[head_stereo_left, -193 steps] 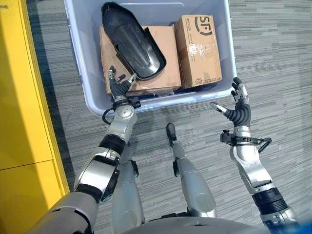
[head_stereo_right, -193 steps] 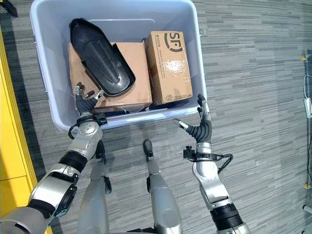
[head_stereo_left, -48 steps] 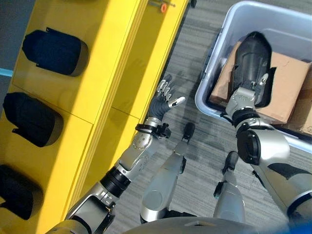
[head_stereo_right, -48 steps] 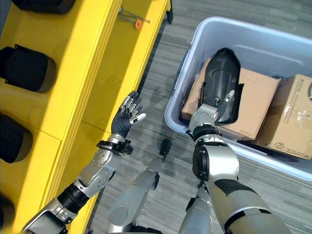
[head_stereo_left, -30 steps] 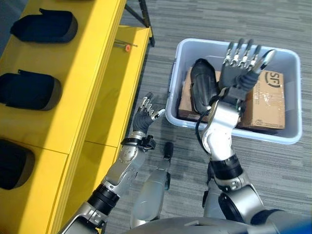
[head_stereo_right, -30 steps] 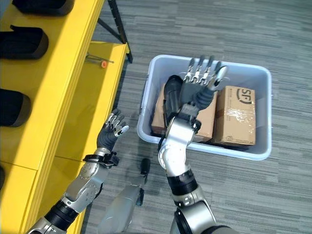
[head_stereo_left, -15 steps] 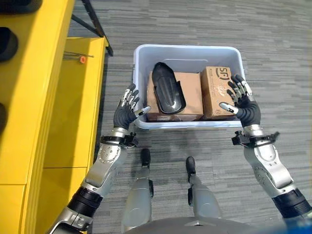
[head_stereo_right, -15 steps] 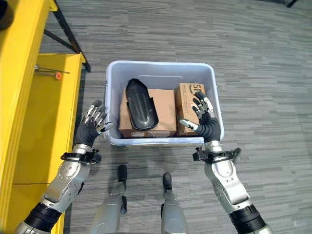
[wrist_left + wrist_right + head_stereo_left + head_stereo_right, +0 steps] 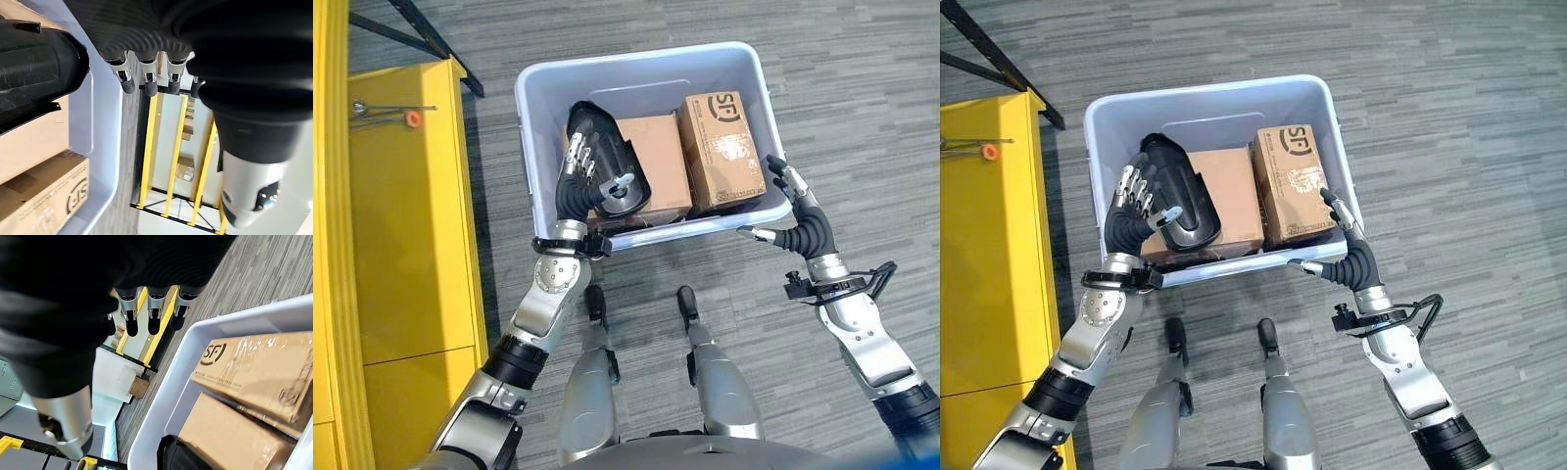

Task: Move parts from the plastic box to the shelf.

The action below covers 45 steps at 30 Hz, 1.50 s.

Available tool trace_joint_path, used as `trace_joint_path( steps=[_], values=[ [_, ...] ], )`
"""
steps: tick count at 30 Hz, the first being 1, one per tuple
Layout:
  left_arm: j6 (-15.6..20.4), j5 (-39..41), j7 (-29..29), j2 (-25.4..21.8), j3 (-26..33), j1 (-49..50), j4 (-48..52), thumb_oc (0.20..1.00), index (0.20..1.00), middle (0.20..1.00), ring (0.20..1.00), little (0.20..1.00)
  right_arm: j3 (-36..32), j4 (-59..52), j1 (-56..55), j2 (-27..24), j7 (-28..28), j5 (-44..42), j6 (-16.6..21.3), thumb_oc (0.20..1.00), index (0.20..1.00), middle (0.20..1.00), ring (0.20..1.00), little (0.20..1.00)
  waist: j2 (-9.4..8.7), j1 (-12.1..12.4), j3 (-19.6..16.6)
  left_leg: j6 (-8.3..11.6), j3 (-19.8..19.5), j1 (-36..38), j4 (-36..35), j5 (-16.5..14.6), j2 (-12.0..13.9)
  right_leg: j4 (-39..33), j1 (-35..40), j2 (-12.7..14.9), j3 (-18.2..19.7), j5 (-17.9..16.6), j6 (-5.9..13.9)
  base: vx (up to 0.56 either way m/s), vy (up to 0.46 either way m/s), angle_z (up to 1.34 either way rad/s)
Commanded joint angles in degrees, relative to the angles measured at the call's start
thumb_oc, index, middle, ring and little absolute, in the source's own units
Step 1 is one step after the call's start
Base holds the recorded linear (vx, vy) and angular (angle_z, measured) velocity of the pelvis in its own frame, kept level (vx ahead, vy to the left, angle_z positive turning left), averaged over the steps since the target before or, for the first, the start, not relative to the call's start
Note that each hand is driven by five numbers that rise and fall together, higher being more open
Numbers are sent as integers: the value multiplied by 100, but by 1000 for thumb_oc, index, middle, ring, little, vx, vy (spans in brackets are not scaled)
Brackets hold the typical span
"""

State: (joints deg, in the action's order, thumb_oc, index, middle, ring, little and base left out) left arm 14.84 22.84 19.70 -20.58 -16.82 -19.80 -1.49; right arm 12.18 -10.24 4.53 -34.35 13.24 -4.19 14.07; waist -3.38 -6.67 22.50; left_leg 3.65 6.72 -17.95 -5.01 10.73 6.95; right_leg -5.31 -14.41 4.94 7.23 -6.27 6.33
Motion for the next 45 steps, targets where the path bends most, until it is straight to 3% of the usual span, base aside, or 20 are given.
trace_joint_path(
  steps=[1,5,17,21,22,33,35,45],
  values=[
    [350,-536,437,74,12,-627,-485,1000,1000,1000,1000,1000,-61,-323,332,-56,84,-47,221,1000,1000,1000,1000,1000,-92,-53,-103,201,66,-63,355,-287,310,336,-59,340,-125,331,238,-34,-27,-11],
    [297,-652,850,220,58,-1167,-995,1000,1000,1000,1000,1000,92,-309,524,88,117,-434,265,1000,1000,1000,1000,1000,-172,-134,34,222,154,-106,355,-268,340,350,-195,305,-44,259,244,-34,-8,-17],
    [93,-1257,2029,173,584,-2183,-2201,1000,1000,1000,1000,1000,164,-337,514,241,338,-530,428,1000,1000,1000,1000,1000,-429,-345,350,270,248,-334,364,-257,390,353,-462,265,10,184,256,-5,-2,-6],
    [3,-1269,2233,-3,631,-2679,-3049,1000,1000,1000,1000,1000,221,-298,554,227,335,-680,515,1000,1000,1000,1000,1000,-547,-448,406,283,286,-410,346,-232,405,365,-567,233,40,165,265,-4,-7,-3],
    [-24,-1064,2292,-144,663,-3084,-3679,1000,1000,1000,1000,1000,260,-327,544,184,364,-736,577,1000,1000,1000,1000,1000,-611,-525,450,279,309,-479,364,-239,408,388,-657,214,74,149,274,0,0,0],
    [-127,-327,2048,-604,549,-4298,-5232,1000,1000,1000,1000,1000,385,-429,550,29,343,-939,696,1000,1000,1000,1000,1000,-777,-782,611,287,370,-896,660,-364,422,433,-969,182,155,74,296,12,10,-6],
    [-172,-264,1950,-741,457,-4583,-5507,1000,1000,1000,1000,1000,376,-451,515,26,340,-976,727,1000,1000,1000,1000,1000,-796,-865,587,322,359,-948,741,-583,401,429,-998,169,169,157,310,105,43,-7],
    [-362,174,1625,-941,316,-5338,-6395,1000,1000,1000,1000,1000,301,-463,333,-36,296,-1115,733,1000,1000,1000,1000,1000,-828,-1069,601,317,438,-1233,897,-691,405,437,-1272,121,279,87,340,9,24,-7]
  ],
)
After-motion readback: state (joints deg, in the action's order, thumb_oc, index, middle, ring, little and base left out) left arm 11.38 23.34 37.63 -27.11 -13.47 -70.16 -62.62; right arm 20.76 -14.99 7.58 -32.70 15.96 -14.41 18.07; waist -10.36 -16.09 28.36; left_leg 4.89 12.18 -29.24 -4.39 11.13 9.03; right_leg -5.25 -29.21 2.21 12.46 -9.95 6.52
